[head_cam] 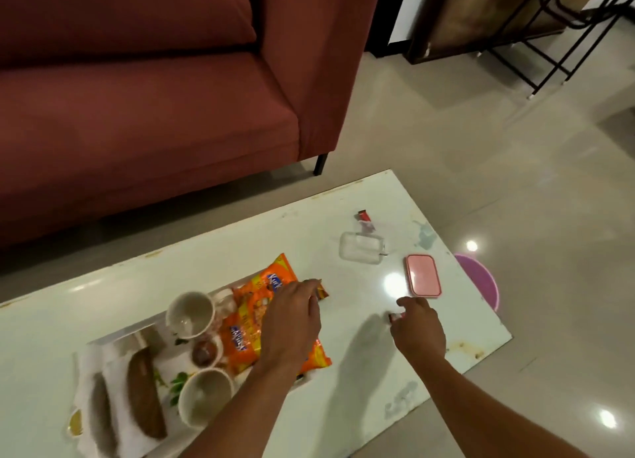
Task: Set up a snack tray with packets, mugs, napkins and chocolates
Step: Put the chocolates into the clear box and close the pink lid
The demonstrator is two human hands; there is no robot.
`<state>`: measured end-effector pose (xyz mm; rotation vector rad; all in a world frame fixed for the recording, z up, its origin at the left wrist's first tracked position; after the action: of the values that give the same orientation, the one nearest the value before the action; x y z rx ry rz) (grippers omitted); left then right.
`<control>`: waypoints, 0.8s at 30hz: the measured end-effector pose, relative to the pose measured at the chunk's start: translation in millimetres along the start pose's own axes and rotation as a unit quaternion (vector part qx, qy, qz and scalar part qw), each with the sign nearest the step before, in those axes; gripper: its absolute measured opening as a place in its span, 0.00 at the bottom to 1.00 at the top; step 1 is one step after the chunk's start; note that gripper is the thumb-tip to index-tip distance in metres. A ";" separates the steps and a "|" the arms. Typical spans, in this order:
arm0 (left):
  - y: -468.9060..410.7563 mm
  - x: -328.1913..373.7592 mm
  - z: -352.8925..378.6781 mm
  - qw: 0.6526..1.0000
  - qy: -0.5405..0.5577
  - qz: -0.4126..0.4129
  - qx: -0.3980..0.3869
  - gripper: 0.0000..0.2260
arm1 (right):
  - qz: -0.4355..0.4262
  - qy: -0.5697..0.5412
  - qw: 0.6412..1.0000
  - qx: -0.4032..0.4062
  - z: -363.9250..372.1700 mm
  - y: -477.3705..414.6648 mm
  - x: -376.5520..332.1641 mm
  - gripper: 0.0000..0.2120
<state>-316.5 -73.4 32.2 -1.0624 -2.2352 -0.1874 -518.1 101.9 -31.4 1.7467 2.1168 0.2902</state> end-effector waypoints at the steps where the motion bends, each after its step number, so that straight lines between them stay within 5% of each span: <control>1: -12.7 7.0 22.0 0.999 -0.029 0.010 -0.044 0.15 | -0.012 0.022 1.000 -0.005 0.8 -10.4 6.9 0.21; 5: -48.8 11.8 91.7 0.959 -0.165 0.014 -0.229 0.20 | -0.089 0.122 0.988 -0.017 13.5 -35.9 14.5 0.28; 11: -74.1 -9.2 128.2 0.898 -0.280 -0.023 -0.340 0.19 | -0.170 0.187 0.966 -0.047 42.4 -48.2 8.9 0.21; 18: -76.0 -22.2 147.0 0.869 -0.315 0.001 -0.382 0.20 | -0.294 0.177 0.937 0.063 18.2 -41.3 -6.6 0.21; 24: -88.6 -11.8 154.8 0.891 -0.279 0.031 -0.357 0.14 | -0.283 0.008 0.951 0.128 -48.4 -71.1 -67.1 0.04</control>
<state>-452.8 -80.1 -83.3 -1.7445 -2.7087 -0.8193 -591.5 25.7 -4.7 1.1693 2.6427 -0.1351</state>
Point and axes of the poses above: each hand's wrist, its own y-axis away from the middle knuckle, its own z-axis out of the palm, x = y × z, the point moved 9 cm from there along -y, towards the middle knuckle, and after that the axes turned 14 degrees about z, right-handed, at the moved point
